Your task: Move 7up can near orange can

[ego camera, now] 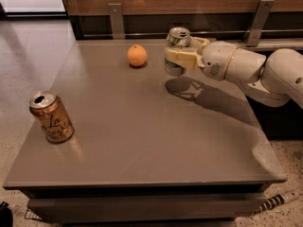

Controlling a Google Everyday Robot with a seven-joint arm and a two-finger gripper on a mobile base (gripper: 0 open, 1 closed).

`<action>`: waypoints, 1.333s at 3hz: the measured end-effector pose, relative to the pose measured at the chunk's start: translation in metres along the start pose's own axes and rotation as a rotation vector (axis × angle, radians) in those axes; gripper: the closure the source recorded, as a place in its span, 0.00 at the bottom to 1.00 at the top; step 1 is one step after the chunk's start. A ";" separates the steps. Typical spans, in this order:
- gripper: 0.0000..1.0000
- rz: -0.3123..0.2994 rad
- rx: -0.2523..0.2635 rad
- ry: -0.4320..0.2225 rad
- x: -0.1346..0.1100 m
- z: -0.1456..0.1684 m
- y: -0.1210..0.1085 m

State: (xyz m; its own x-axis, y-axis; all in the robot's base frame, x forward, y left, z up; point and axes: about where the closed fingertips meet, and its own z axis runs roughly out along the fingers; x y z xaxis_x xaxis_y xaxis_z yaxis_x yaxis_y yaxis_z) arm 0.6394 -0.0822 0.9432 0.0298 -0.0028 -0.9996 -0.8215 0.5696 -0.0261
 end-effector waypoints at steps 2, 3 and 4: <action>1.00 0.027 -0.051 0.023 0.014 -0.001 0.089; 1.00 0.033 -0.095 0.026 0.023 0.007 0.131; 1.00 0.019 -0.191 0.035 0.033 0.019 0.175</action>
Offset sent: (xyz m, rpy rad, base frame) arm -0.1160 0.0819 -0.0349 -0.0142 0.0716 0.0836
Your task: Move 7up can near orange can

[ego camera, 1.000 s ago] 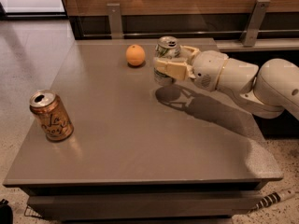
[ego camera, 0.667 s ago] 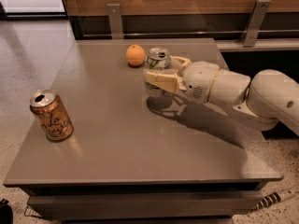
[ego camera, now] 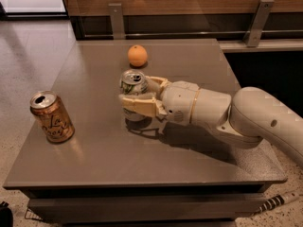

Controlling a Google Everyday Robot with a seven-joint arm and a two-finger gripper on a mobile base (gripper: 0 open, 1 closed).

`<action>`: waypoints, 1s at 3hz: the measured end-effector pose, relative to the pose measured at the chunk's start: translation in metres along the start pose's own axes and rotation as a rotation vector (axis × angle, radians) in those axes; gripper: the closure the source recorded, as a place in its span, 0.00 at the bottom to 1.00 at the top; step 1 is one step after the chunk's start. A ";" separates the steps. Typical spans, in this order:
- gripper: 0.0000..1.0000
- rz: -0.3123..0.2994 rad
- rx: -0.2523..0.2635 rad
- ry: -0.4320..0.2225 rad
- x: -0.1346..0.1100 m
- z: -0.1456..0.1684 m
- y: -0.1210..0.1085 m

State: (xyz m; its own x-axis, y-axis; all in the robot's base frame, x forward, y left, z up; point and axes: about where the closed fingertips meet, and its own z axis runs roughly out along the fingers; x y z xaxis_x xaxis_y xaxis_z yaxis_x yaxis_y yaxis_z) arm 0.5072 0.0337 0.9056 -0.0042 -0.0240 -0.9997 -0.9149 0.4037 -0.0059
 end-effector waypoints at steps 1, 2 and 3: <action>1.00 0.000 0.000 0.000 0.000 0.000 0.000; 1.00 -0.002 0.004 0.012 -0.001 0.004 0.005; 1.00 -0.001 0.001 0.018 -0.004 0.016 0.020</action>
Offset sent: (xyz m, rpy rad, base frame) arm -0.0058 0.0119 0.0023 -0.0324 0.0115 -0.0199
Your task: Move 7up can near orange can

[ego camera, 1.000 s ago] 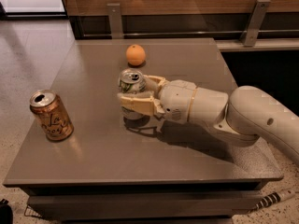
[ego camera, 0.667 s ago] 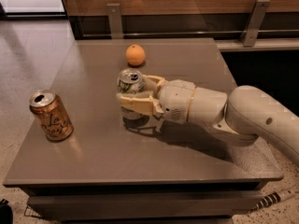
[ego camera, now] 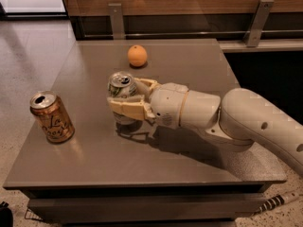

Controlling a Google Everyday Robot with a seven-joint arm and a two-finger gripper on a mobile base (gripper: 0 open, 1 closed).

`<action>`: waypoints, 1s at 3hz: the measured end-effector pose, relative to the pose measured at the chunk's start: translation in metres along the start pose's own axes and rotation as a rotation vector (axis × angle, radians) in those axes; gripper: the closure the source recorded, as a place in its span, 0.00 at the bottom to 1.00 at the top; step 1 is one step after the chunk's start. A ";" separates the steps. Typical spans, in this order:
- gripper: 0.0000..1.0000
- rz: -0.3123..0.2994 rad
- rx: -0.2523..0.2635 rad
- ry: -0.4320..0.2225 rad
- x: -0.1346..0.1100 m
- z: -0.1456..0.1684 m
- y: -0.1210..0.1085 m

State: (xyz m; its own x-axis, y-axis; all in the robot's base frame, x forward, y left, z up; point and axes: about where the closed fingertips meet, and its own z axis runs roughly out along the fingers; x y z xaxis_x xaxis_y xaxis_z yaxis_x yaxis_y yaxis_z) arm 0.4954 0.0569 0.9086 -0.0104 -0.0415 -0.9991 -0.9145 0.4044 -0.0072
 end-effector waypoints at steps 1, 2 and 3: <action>1.00 0.006 -0.007 -0.003 0.000 0.020 0.021; 1.00 0.006 -0.027 -0.022 0.003 0.036 0.039; 1.00 0.001 -0.052 -0.027 0.011 0.043 0.056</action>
Offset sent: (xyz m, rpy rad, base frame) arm -0.0323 0.0717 -0.0109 0.0503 -0.0090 0.0489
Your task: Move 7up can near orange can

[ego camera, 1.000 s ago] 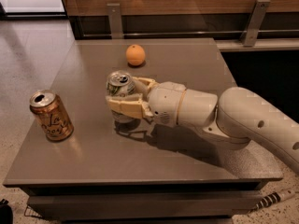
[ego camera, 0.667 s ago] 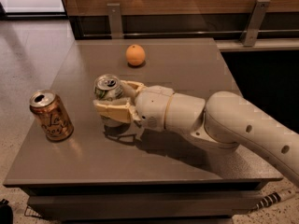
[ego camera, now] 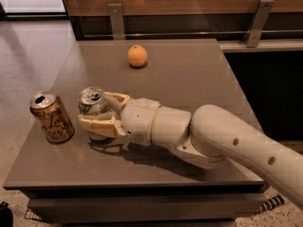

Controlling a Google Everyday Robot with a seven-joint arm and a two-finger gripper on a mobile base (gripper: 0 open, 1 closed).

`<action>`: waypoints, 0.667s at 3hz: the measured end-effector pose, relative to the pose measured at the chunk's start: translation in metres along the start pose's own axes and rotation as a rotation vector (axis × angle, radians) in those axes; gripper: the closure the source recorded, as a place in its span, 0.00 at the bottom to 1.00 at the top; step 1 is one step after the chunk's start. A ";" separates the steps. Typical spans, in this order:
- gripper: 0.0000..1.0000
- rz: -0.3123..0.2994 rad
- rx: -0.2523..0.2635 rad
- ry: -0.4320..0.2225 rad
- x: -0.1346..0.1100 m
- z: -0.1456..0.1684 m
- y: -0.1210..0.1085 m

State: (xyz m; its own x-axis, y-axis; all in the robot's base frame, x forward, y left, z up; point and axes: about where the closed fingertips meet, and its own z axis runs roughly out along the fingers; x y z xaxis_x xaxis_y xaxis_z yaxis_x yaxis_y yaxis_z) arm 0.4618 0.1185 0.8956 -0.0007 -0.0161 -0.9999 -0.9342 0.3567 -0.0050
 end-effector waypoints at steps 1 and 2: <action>1.00 0.002 -0.009 0.009 0.010 -0.001 0.014; 0.85 0.001 -0.012 0.011 0.010 0.000 0.016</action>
Offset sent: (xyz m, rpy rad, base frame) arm -0.0124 0.0037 -0.0092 -0.0073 0.0045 0.0080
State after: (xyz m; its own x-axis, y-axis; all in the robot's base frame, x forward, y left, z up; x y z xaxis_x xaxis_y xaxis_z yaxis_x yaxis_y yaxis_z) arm 0.4468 0.1239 0.8852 -0.0051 -0.0257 -0.9997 -0.9384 0.3456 -0.0041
